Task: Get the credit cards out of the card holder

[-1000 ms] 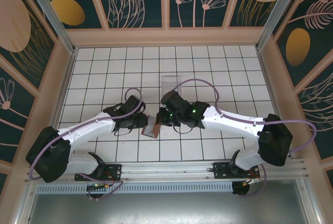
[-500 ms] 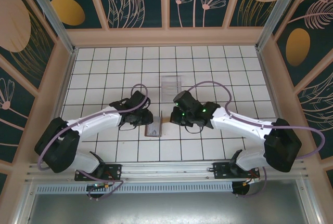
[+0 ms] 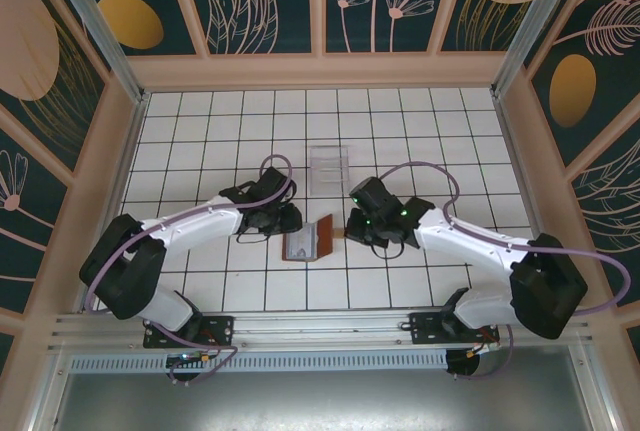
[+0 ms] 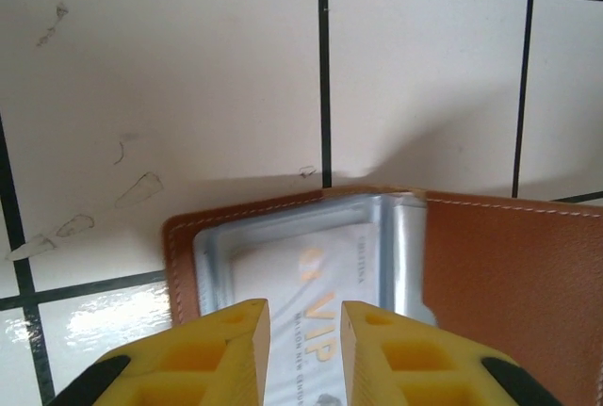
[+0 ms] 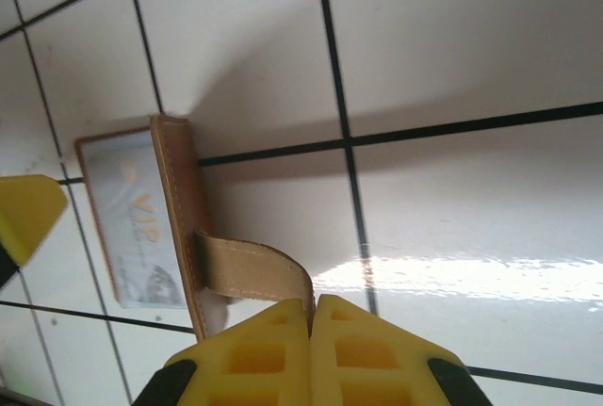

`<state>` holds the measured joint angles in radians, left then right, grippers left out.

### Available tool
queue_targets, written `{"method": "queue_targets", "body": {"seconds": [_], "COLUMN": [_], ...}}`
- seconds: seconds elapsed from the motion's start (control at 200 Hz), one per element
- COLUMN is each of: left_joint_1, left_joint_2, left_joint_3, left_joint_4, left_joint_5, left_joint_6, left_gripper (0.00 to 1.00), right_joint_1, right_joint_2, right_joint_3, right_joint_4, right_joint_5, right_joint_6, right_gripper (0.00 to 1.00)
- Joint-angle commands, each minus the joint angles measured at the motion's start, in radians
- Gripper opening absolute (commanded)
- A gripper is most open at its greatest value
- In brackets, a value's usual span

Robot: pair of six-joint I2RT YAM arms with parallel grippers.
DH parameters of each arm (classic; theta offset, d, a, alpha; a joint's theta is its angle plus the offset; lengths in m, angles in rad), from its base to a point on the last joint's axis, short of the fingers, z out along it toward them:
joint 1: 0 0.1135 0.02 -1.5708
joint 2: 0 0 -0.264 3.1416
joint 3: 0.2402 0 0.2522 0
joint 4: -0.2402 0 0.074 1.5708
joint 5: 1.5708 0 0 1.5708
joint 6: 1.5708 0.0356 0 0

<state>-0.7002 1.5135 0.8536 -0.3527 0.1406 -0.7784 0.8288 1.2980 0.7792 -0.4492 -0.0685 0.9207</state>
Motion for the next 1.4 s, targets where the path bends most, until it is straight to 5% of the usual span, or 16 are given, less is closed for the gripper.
{"method": "queue_targets", "body": {"seconds": [0.0, 0.175, 0.701, 1.056, 1.391], "left_joint_1": [0.004, -0.014, -0.027, -0.03, -0.029], "left_joint_2": [-0.009, 0.023, 0.084, 0.09, 0.051], "left_joint_3": [-0.023, -0.021, -0.128, -0.149, -0.168], "left_joint_4": [0.057, 0.118, 0.141, 0.154, 0.17], "left_joint_5": [0.044, 0.109, 0.06, 0.063, 0.091], "left_joint_6": [0.012, -0.017, -0.019, -0.027, -0.06], "left_gripper": [0.27, 0.25, 0.21, 0.21, 0.22], "right_joint_1": [-0.019, -0.023, -0.022, -0.001, 0.019], "right_joint_2": [-0.034, -0.033, 0.046, 0.146, -0.016], "right_joint_3": [-0.052, -0.07, -0.165, -0.134, 0.041], "right_joint_4": [0.006, 0.017, 0.09, 0.026, -0.144], "right_joint_5": [0.052, 0.071, 0.079, 0.194, 0.223], "right_joint_6": [-0.029, -0.056, -0.071, -0.073, -0.039], "right_gripper": [0.0, 0.0, 0.0, 0.0, 0.24]}}
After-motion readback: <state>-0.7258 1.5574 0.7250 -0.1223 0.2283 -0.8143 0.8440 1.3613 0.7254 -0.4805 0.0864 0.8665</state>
